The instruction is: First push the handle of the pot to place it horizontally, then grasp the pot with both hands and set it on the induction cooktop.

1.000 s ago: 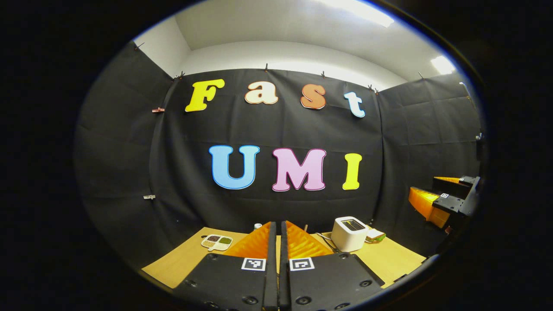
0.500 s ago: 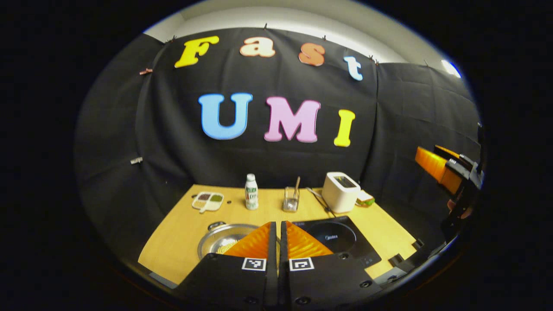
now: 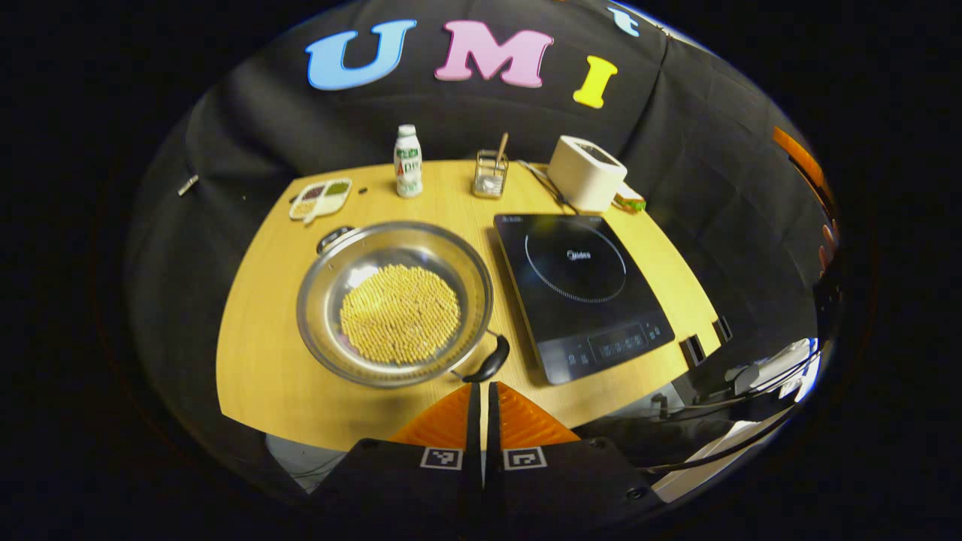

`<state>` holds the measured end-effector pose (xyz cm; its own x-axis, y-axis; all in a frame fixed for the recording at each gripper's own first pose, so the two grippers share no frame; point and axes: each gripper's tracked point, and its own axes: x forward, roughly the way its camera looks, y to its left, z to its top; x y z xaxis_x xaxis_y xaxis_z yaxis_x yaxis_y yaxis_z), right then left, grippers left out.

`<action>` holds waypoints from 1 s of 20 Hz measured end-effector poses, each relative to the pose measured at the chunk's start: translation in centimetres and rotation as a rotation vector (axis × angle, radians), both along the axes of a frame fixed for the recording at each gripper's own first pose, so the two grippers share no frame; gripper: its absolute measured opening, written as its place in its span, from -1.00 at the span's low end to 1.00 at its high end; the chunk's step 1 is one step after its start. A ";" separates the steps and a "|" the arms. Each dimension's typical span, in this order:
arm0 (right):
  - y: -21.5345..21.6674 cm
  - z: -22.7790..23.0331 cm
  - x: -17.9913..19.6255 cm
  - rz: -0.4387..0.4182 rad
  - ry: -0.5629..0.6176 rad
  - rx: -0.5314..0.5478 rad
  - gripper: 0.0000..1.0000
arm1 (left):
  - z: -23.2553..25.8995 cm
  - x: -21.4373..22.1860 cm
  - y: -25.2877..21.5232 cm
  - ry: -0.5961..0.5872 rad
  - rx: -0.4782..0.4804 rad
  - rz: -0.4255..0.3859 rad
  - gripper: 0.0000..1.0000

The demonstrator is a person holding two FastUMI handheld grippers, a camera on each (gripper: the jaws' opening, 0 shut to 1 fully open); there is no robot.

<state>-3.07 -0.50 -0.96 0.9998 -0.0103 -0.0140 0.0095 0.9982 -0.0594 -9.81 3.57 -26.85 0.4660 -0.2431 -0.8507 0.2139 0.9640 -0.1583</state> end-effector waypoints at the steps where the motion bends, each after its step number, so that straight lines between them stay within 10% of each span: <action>1: -0.2 0.0 -0.1 -0.004 0.002 0.000 0.94 | -1.5 -0.5 0.6 0.051 0.013 -0.007 -0.89; 7: -1.6 -0.7 -0.7 -0.032 0.015 -0.008 0.95 | -9.1 -1.6 2.1 0.251 0.088 -0.025 -0.89; 20: -4.9 -2.2 -0.5 -0.084 0.062 -0.027 0.94 | -11.1 3.6 1.8 0.251 0.167 -0.006 -0.89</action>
